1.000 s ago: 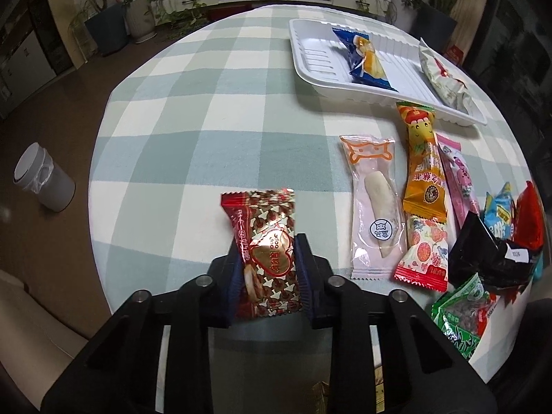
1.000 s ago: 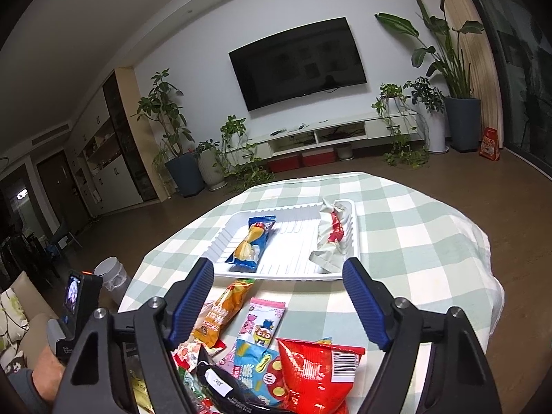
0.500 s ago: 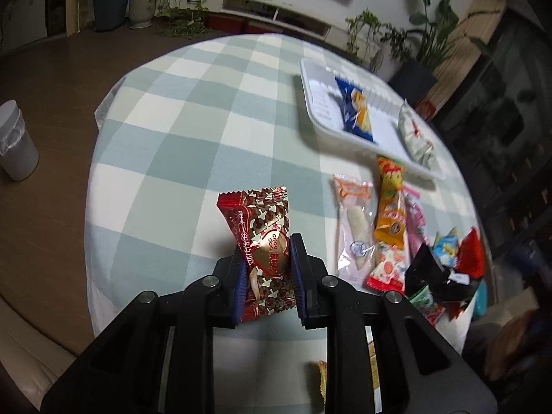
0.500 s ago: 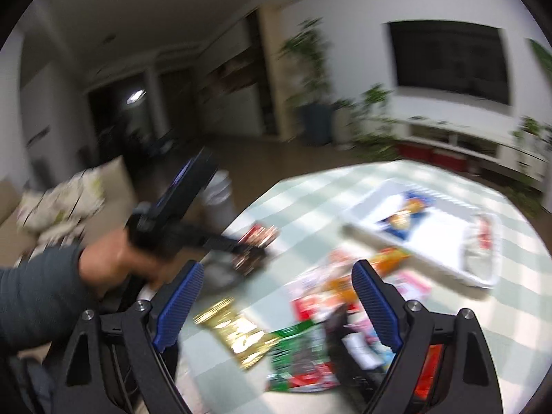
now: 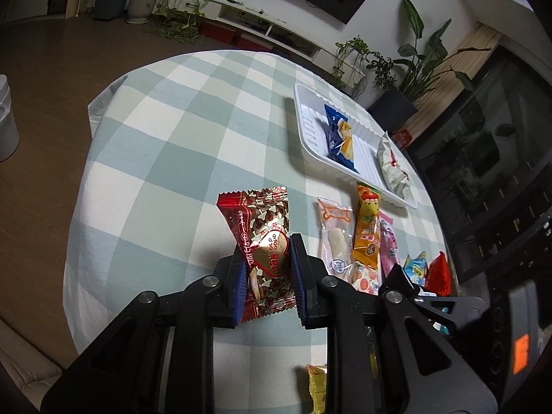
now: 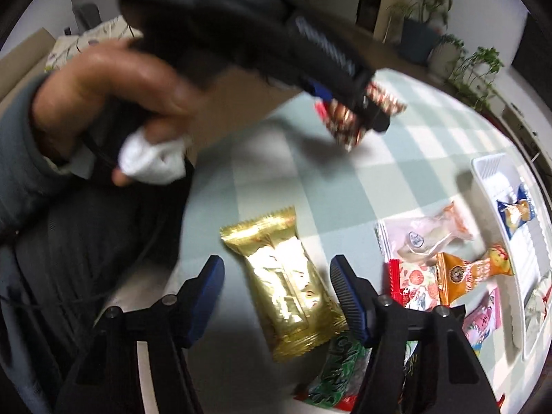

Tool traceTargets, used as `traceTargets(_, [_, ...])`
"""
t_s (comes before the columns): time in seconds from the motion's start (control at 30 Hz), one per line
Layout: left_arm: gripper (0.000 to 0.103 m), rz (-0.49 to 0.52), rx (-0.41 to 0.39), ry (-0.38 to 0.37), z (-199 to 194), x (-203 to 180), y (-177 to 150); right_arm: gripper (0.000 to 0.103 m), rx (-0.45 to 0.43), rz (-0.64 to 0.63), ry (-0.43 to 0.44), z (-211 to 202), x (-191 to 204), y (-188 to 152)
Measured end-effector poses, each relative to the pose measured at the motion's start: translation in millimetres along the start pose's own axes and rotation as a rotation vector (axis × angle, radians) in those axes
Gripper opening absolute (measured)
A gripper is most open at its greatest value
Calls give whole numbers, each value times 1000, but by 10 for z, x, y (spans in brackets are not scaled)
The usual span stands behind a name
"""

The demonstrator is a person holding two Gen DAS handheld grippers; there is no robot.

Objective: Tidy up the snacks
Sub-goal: 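Carry the brown wrapper with the left gripper while the right carries the gold wafer to the tray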

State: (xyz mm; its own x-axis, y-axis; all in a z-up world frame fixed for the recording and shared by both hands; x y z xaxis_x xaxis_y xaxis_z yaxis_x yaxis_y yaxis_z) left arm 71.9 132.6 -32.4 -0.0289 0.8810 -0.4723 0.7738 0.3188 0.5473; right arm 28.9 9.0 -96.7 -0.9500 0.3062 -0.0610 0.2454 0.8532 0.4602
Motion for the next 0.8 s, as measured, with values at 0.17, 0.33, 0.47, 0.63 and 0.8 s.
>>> traceTargets(0.17, [20,8,7,-21,14,-37,-8,67,58,40,63,155,-155,17])
traceTargets(0.33, [20,11,13,-24,35,-46,-14,45,70,72,102,173,-261,70])
traceTargets(0.47, [20,14,14,-23,41,-52,-17,34,59,100,114,152,-354,128])
traceTargets(0.63, [20,16,5,-25,40,-54,-12,34,-2,143,105,53,-332,38])
traceTargets(0.8, [20,21,-2,-26,30,-64,-8,34,-173,286,129,-250,-325,-105])
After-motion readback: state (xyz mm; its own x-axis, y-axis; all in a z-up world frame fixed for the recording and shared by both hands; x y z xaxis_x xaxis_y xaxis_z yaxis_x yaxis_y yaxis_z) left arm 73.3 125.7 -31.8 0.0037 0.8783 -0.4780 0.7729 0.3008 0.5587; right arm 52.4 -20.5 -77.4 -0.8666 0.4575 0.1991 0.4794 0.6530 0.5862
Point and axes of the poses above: each gripper's, at about its wrist camera, not at the fingertips, and z roughly the way its jaws point, x to its left, y to its top, the point moved 1 cm from there along z, roughly the way its jaws point, and after that the axes turned 1 degree about -z, right-handed, at the moved point
